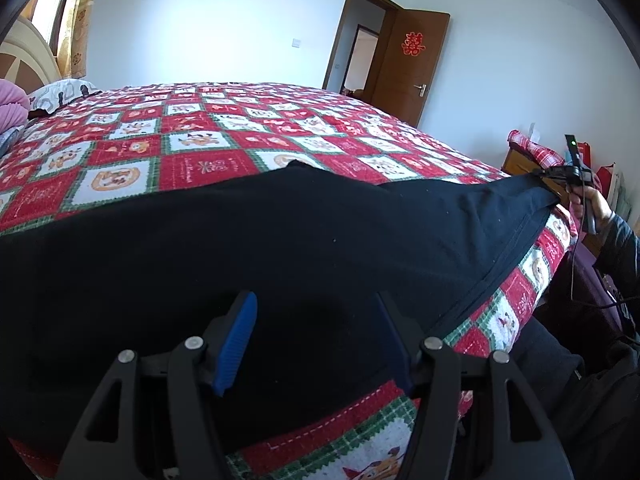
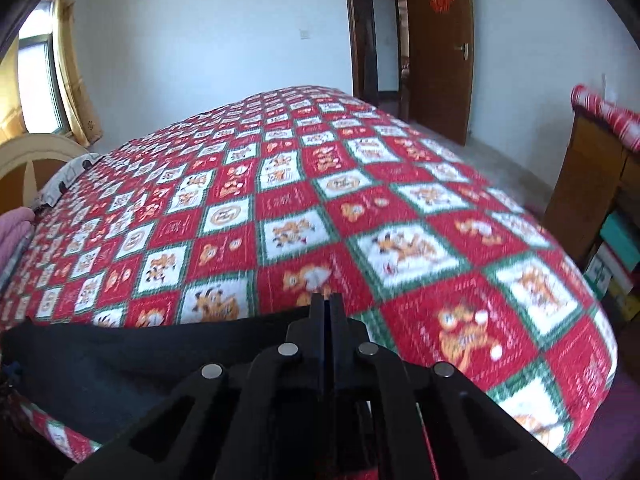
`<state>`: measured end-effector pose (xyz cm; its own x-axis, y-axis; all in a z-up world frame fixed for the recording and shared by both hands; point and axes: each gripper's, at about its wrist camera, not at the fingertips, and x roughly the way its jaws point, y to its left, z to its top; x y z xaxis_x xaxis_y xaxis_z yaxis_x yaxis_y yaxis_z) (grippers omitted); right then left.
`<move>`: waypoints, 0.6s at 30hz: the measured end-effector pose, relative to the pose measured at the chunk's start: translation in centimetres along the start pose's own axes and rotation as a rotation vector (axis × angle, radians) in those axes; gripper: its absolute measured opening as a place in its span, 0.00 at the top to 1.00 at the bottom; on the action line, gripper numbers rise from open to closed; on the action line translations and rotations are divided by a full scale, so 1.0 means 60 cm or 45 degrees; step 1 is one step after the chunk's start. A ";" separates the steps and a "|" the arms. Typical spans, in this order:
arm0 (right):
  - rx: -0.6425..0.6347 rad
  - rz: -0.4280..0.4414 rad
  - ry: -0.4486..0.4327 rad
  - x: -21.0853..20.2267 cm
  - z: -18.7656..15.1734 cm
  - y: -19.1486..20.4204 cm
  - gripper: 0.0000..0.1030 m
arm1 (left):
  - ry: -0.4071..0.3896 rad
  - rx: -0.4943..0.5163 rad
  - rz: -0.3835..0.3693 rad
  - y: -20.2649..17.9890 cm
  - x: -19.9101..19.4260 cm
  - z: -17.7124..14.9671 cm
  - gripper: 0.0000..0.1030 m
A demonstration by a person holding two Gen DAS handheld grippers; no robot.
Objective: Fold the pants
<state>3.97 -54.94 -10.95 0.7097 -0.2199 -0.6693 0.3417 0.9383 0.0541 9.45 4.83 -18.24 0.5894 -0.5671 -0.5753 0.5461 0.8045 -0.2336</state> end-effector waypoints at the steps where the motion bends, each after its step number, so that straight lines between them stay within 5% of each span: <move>1: -0.013 -0.016 0.013 0.010 0.003 0.003 0.98 | 0.000 0.001 0.000 0.000 0.000 0.000 0.39; 6: -0.029 -0.073 0.123 0.063 -0.003 -0.004 0.96 | 0.022 0.042 0.016 -0.013 -0.003 0.002 0.36; 10: 0.044 -0.110 0.098 0.017 -0.018 -0.017 0.96 | 0.004 0.130 -0.033 -0.054 -0.020 0.014 0.36; 18: 0.339 0.114 0.123 -0.089 -0.092 -0.030 0.96 | 0.005 0.314 -0.157 -0.157 0.017 0.042 0.27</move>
<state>-3.82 -53.95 -11.59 0.6869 -0.1008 -0.7197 0.4390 0.8468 0.3003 6.41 -3.76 -14.69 0.5076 -0.6569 -0.5575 0.7422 0.6620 -0.1042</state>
